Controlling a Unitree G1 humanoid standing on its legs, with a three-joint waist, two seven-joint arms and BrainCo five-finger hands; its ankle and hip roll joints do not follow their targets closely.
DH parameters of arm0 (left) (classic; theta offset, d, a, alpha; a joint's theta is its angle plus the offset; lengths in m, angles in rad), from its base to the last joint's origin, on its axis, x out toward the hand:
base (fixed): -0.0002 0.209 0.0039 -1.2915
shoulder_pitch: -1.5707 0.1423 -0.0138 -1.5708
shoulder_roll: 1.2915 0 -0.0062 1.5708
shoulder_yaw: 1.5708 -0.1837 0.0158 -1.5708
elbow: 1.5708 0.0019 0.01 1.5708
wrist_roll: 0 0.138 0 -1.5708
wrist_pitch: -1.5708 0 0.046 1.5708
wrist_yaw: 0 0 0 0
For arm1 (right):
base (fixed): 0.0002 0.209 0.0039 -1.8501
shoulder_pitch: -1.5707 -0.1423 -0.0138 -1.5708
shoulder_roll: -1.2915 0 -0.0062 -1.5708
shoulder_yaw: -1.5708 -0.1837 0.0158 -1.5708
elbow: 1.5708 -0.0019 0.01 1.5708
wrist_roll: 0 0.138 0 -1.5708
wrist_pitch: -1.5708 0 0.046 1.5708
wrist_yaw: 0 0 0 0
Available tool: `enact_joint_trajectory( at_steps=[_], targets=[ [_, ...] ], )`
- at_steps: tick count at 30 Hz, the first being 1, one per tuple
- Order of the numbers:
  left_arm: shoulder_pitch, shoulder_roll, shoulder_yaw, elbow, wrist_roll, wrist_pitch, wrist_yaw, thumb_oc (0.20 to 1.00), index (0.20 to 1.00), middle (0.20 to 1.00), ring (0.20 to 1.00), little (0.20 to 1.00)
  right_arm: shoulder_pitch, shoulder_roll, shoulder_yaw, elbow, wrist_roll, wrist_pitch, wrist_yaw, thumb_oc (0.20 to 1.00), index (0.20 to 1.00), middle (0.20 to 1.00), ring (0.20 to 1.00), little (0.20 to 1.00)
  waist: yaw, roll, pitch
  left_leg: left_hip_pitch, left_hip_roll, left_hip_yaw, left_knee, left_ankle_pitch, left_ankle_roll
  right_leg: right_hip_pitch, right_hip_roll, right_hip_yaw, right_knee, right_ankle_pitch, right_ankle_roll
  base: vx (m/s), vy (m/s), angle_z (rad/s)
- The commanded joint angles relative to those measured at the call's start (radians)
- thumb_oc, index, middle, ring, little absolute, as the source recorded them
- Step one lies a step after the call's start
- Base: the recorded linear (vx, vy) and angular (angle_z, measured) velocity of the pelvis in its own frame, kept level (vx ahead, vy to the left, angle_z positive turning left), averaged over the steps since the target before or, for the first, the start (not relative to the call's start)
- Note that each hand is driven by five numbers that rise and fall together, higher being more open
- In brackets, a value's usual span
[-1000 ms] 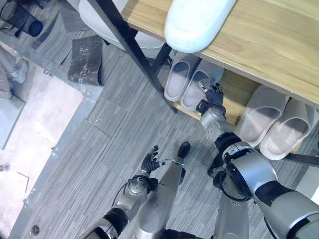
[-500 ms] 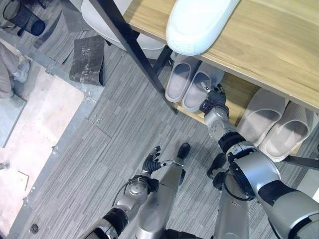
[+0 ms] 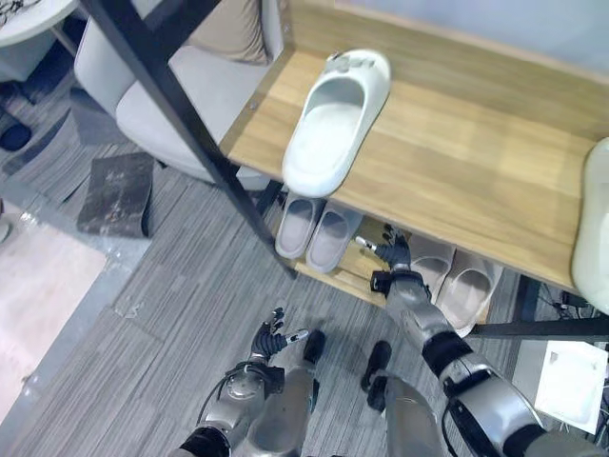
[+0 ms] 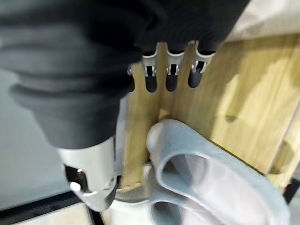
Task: Arrange the slippers neatly on the shoe rack.
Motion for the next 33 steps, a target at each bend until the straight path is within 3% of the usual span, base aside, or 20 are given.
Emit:
enact_joint_trajectory(
  at_steps=[1, 2, 3, 6, 10, 11, 17, 19, 21, 23, 24, 28, 33],
  targets=[
    [0.032, 0.024, 0.020, -0.061, 0.051, -0.024, -0.029, 1.000, 1.000, 1.000, 1.000, 1.000, 0.002, -0.037, 0.013, -0.049, -0.029, -0.047, 0.102, 1.000, 1.000, 1.000, 1.000, 1.000, -0.008, -0.012, -0.042, 0.049, -0.003, 0.023, -0.018, -0.064, -0.012, 0.123, -0.011, 0.000, -0.101, -0.047, 0.079, 0.07, -0.011, -0.17],
    [0.032, 0.024, 0.020, -0.061, 0.051, -0.024, -0.029, 1.000, 1.000, 1.000, 1.000, 1.000, 0.002, -0.037, 0.013, -0.049, -0.029, -0.047, 0.102, 1.000, 1.000, 1.000, 1.000, 1.000, -0.008, -0.012, -0.041, 0.050, -0.003, 0.022, -0.018, -0.064, -0.012, 0.124, -0.011, 0.000, -0.102, -0.047, 0.079, 0.14, -0.036, -0.11],
    [0.064, 0.040, 0.055, -0.085, 0.077, -0.022, -0.063, 1.000, 1.000, 1.000, 1.000, 1.000, 0.118, -0.117, 0.036, -0.169, -0.037, -0.049, 0.220, 1.000, 1.000, 1.000, 1.000, 1.000, -0.018, -0.018, -0.084, 0.106, 0.013, 0.039, -0.085, -0.043, -0.014, 0.165, 0.008, 0.005, -0.153, -0.032, 0.085, 0.18, -0.052, -0.07],
    [0.077, 0.055, 0.085, -0.096, 0.108, -0.019, -0.117, 1.000, 1.000, 1.000, 1.000, 1.000, 0.268, -0.228, 0.048, -0.296, -0.017, -0.039, 0.365, 1.000, 1.000, 1.000, 1.000, 1.000, -0.038, -0.019, -0.136, 0.162, 0.028, 0.053, -0.155, -0.022, -0.019, 0.209, 0.024, 0.012, -0.212, -0.019, 0.090, 0.16, -0.041, -0.16],
    [0.088, 0.058, 0.089, -0.109, 0.136, -0.020, -0.152, 1.000, 1.000, 1.000, 1.000, 1.000, 0.383, -0.312, 0.034, -0.381, -0.061, -0.038, 0.443, 1.000, 1.000, 1.000, 1.000, 1.000, -0.061, -0.015, -0.164, 0.199, 0.034, 0.067, -0.190, -0.016, -0.023, 0.242, 0.031, 0.012, -0.251, -0.011, 0.094, 0.10, -0.010, -0.21],
    [0.087, 0.063, 0.079, -0.121, 0.172, -0.021, -0.169, 1.000, 1.000, 1.000, 1.000, 1.000, 0.458, -0.341, 0.009, -0.413, -0.106, -0.045, 0.459, 1.000, 1.000, 1.000, 1.000, 1.000, -0.082, -0.012, -0.178, 0.207, 0.034, 0.078, -0.201, -0.017, -0.025, 0.249, 0.035, 0.018, -0.267, -0.007, 0.097, 0.03, -0.003, -0.10],
    [0.072, 0.084, 0.007, -0.185, 0.262, -0.016, -0.214, 1.000, 1.000, 1.000, 1.000, 1.000, 0.579, -0.359, -0.043, -0.369, -0.242, -0.052, 0.454, 1.000, 1.000, 1.000, 1.000, 1.000, -0.123, -0.002, -0.197, 0.223, 0.036, 0.102, -0.202, -0.031, -0.022, 0.261, 0.042, 0.043, -0.282, -0.003, 0.100, 0.05, -0.003, -0.08],
    [0.027, 0.105, -0.077, -0.221, 0.360, -0.003, -0.259, 1.000, 1.000, 1.000, 1.000, 1.000, 0.616, -0.354, -0.057, -0.298, -0.269, -0.039, 0.458, 1.000, 1.000, 1.000, 1.000, 1.000, -0.147, 0.001, -0.203, 0.233, 0.036, 0.110, -0.202, -0.040, -0.020, 0.268, 0.044, 0.057, -0.285, -0.006, 0.101, 0.06, -0.011, -0.19],
    [-0.042, 0.135, -0.163, -0.256, 0.546, -0.006, -0.277, 1.000, 1.000, 1.000, 1.000, 1.000, 0.632, -0.362, -0.071, -0.257, -0.295, -0.036, 0.455, 1.000, 1.000, 1.000, 1.000, 1.000, -0.162, 0.003, -0.203, 0.244, 0.039, 0.116, -0.202, -0.051, -0.021, 0.275, 0.046, 0.066, -0.284, -0.014, 0.102, 0.06, -0.009, -0.18],
    [-0.068, 0.144, -0.184, -0.278, 0.609, -0.008, -0.278, 1.000, 1.000, 1.000, 1.000, 1.000, 0.634, -0.361, -0.080, -0.251, -0.299, -0.037, 0.450, 1.000, 1.000, 1.000, 1.000, 1.000, -0.166, 0.003, -0.205, 0.239, 0.037, 0.117, -0.202, -0.048, -0.020, 0.270, 0.045, 0.069, -0.284, -0.009, 0.103, 0.01, 0.008, -0.20],
    [-0.179, 0.146, -0.290, -0.299, 0.737, -0.028, -0.301, 1.000, 1.000, 1.000, 1.000, 1.000, 0.631, -0.340, -0.103, -0.186, -0.286, -0.036, 0.429, 1.000, 1.000, 1.000, 1.000, 1.000, -0.189, 0.006, -0.208, 0.238, 0.036, 0.126, -0.202, -0.047, -0.018, 0.262, 0.044, 0.077, -0.282, -0.004, 0.104, 0.02, 0.017, -0.12],
    [-0.322, 0.108, -0.385, -0.317, 0.799, -0.055, -0.318, 1.000, 1.000, 1.000, 1.000, 1.000, 0.599, -0.310, -0.130, -0.122, -0.272, -0.038, 0.385, 1.000, 1.000, 1.000, 1.000, 1.000, -0.217, 0.014, -0.211, 0.233, 0.033, 0.138, -0.202, -0.049, -0.015, 0.252, 0.044, 0.093, -0.283, 0.002, 0.106, 0.02, 0.022, -0.24],
    [-0.498, 0.114, -0.444, -0.527, 0.655, -0.085, -0.420, 1.000, 1.000, 1.000, 1.000, 1.000, 0.563, -0.297, -0.163, -0.057, -0.230, -0.039, 0.360, 1.000, 1.000, 1.000, 1.000, 1.000, -0.245, 0.022, -0.216, 0.234, 0.034, 0.155, -0.202, -0.053, -0.015, 0.246, 0.045, 0.109, -0.287, 0.007, 0.107, 0.00, 0.009, -0.15]
  ],
)
